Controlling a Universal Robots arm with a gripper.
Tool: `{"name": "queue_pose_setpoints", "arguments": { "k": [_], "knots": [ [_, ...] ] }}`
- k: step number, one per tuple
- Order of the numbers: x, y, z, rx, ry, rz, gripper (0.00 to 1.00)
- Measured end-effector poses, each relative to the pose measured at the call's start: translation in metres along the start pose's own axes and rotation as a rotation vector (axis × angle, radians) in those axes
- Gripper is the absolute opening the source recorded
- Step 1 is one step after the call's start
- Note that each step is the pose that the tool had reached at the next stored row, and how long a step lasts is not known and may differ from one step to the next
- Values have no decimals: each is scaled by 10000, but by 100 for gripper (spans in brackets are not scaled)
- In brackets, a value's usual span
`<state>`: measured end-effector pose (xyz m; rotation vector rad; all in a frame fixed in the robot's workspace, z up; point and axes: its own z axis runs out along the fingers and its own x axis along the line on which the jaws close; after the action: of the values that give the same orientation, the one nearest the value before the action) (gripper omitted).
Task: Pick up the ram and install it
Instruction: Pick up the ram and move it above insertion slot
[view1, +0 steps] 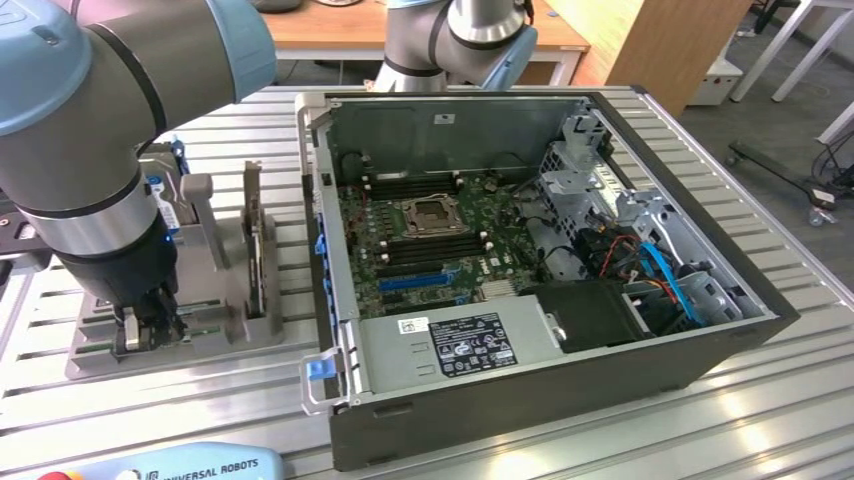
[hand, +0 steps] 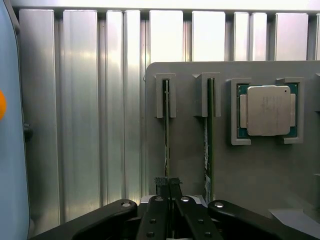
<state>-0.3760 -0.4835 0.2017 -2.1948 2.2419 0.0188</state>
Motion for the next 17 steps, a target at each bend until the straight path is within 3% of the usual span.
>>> {"name": "queue_pose_setpoints", "arguments": {
  "k": [17],
  "knots": [
    [2,0,0,4,-35,-11,12]
  ]
}}
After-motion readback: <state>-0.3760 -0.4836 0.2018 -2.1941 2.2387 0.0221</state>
